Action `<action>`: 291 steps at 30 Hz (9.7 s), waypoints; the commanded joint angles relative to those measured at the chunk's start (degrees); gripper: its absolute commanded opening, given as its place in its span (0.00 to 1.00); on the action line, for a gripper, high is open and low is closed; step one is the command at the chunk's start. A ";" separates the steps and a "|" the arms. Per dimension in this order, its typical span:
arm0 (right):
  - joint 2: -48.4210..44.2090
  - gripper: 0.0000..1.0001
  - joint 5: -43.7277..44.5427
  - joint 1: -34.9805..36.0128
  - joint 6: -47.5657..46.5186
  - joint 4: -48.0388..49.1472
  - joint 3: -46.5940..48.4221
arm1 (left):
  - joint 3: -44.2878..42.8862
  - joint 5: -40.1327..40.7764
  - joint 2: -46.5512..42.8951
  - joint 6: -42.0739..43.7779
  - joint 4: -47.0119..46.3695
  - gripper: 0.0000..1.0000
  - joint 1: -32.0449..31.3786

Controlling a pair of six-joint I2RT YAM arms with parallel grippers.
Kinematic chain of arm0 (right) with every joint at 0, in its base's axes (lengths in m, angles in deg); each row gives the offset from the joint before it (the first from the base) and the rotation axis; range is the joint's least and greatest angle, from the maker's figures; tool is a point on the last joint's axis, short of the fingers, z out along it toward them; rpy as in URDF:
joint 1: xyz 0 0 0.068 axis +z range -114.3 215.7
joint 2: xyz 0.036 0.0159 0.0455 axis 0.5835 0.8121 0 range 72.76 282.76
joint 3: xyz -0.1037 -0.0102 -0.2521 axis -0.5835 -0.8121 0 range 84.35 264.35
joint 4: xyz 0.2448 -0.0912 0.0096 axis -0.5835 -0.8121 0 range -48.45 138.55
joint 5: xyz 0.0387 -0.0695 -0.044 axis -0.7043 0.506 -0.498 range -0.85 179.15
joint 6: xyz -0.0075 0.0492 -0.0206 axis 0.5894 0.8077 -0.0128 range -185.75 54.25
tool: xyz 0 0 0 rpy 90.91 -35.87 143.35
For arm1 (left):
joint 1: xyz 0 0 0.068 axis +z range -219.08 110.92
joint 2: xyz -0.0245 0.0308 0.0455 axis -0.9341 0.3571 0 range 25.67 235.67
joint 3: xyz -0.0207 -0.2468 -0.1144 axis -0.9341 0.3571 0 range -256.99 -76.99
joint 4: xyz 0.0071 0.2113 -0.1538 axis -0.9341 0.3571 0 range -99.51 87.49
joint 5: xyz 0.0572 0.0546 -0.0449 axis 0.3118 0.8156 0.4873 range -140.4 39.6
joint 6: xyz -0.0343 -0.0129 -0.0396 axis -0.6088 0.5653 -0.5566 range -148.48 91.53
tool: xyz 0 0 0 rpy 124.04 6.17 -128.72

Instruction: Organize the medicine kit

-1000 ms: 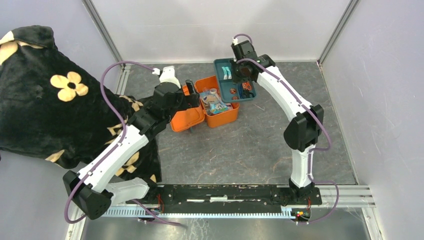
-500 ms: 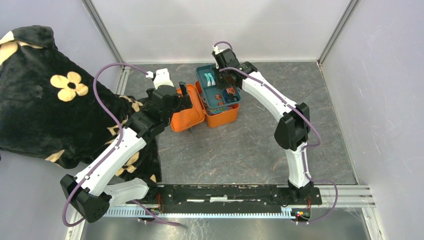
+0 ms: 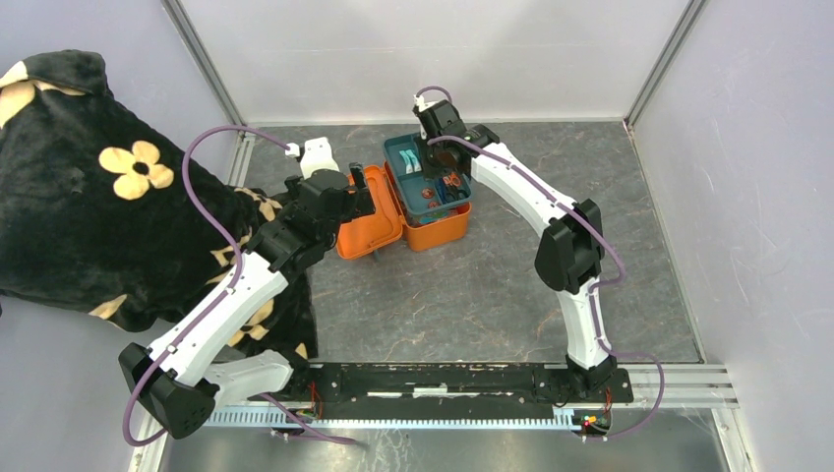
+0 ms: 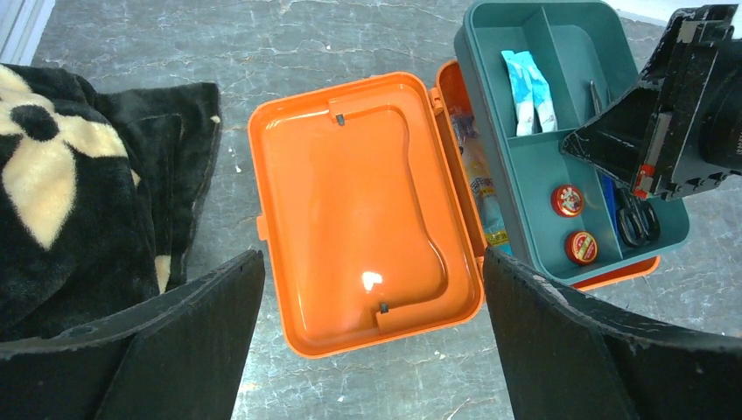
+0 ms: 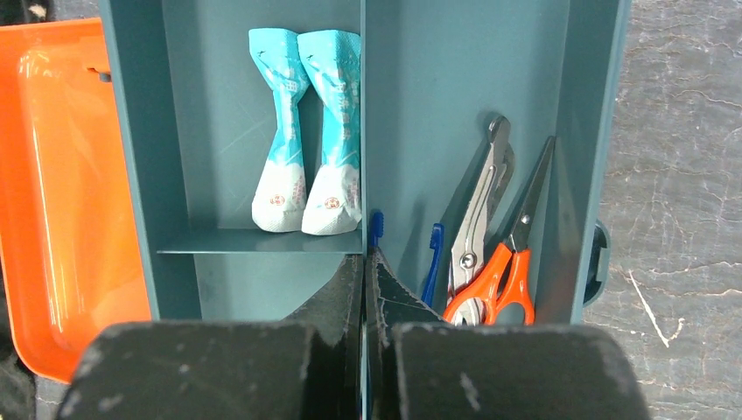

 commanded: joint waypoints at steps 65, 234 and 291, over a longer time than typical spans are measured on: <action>3.20 0.00 2.85 2.48 -4.32 -13.14 3.18 | 1.42 -1.40 5.01 0.64 -1.82 1.00 0.28; -21.61 0.98 -48.86 -29.08 45.26 101.69 -74.48 | -19.02 -11.25 34.74 19.23 -1.43 0.96 -2.27; -17.49 0.70 -32.36 -19.27 12.32 38.69 -47.15 | -17.37 -11.55 34.12 19.33 -1.72 0.97 -2.27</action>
